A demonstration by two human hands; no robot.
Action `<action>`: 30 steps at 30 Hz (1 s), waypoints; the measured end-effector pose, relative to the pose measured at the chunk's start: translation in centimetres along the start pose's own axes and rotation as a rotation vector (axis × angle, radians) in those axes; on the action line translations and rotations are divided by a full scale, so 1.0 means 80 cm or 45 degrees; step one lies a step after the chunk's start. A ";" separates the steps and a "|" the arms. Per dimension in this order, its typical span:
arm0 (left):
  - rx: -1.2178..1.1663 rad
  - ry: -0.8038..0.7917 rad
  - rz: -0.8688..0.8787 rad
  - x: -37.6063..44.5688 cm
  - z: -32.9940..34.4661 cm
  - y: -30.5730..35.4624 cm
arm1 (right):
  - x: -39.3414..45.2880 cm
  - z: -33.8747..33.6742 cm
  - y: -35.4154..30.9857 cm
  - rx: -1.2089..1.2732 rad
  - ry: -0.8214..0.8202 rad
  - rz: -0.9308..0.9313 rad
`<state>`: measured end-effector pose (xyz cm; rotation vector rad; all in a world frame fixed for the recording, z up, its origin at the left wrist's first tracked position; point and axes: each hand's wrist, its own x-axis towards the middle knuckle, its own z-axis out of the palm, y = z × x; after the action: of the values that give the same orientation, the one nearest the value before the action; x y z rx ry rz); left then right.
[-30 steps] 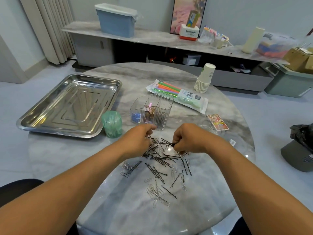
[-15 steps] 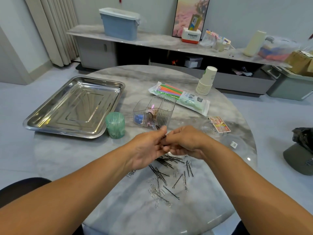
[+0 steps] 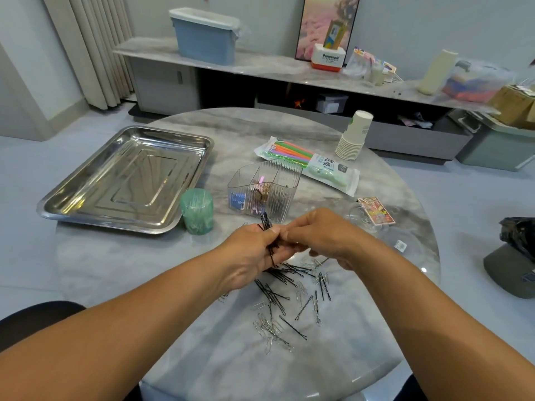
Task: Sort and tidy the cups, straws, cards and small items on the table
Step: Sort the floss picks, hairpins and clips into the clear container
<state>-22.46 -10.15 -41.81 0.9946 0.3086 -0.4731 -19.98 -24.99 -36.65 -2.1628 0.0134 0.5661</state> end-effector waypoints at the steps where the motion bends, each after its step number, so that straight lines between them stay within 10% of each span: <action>1: 0.049 0.019 0.015 0.001 0.002 0.000 | 0.001 -0.001 0.002 0.002 0.075 -0.053; 5: 0.389 0.009 0.075 0.000 0.007 -0.006 | 0.006 0.006 0.008 0.125 0.268 -0.251; 13: 0.762 -0.173 0.096 -0.012 0.003 -0.001 | 0.011 0.000 0.017 0.378 -0.072 -0.039; 30: 0.793 -0.217 0.065 -0.020 0.000 0.012 | 0.017 -0.038 0.016 0.681 -0.076 0.061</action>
<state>-23.34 -9.33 -40.42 1.5513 -0.0278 -0.6202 -17.82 -27.88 -36.62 -1.6284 0.1667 0.5777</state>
